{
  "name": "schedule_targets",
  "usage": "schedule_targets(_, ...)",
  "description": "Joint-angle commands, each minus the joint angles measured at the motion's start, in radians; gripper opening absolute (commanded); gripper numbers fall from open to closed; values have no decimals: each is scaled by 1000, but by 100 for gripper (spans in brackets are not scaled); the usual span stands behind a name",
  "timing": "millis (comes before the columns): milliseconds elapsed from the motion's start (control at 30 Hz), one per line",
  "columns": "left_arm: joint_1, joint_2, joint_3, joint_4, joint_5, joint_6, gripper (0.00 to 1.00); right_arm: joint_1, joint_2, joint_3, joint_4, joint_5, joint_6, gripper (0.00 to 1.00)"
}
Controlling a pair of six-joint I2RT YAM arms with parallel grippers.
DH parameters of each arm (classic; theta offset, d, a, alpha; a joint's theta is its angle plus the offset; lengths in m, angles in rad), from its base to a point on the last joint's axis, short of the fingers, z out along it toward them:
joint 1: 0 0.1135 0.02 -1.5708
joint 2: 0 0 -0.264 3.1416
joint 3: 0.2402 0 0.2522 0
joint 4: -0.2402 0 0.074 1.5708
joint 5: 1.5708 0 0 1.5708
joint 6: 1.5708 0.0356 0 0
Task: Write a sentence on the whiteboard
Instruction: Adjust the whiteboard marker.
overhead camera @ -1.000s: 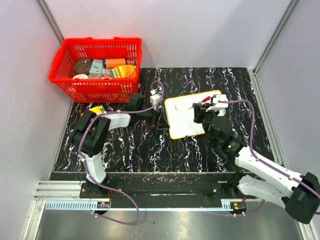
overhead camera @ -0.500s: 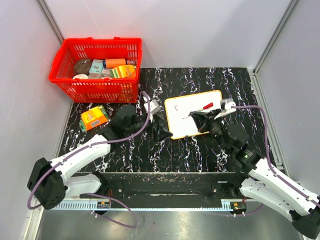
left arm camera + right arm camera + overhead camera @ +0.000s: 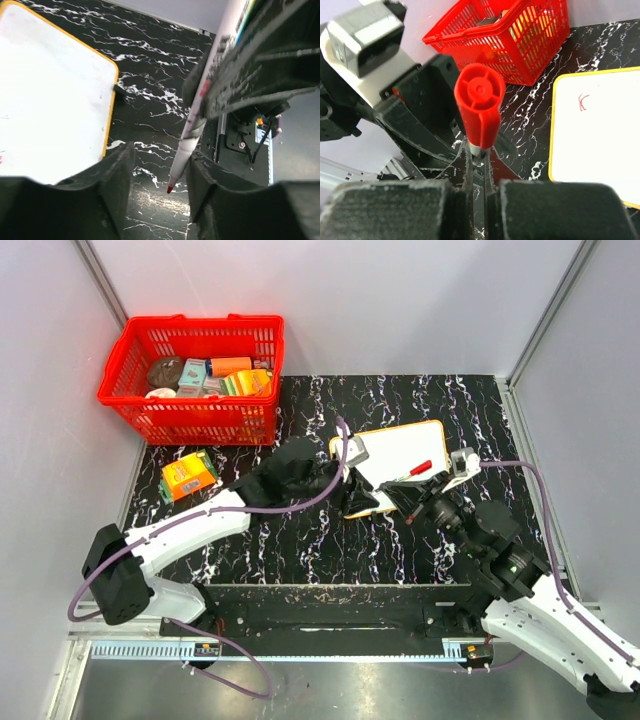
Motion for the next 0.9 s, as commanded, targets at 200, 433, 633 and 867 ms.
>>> schedule_targets(200, -36, -15, 26, 11, 30, 16, 0, -2, -66, -6, -41, -2, 60, 0)
schedule_targets(433, -40, -44, 12, 1, 25, 12, 0, -3, -85, -6, -41, 11, 64, 21)
schedule_targets(633, -45, -71, -4, 4, 34, 8, 0, -2, -99, -3, -27, -10, 87, 60)
schedule_targets(867, -46, -74, -5, 10, 60, 11, 0, -2, -73, -5, 23, -65, 101, 86)
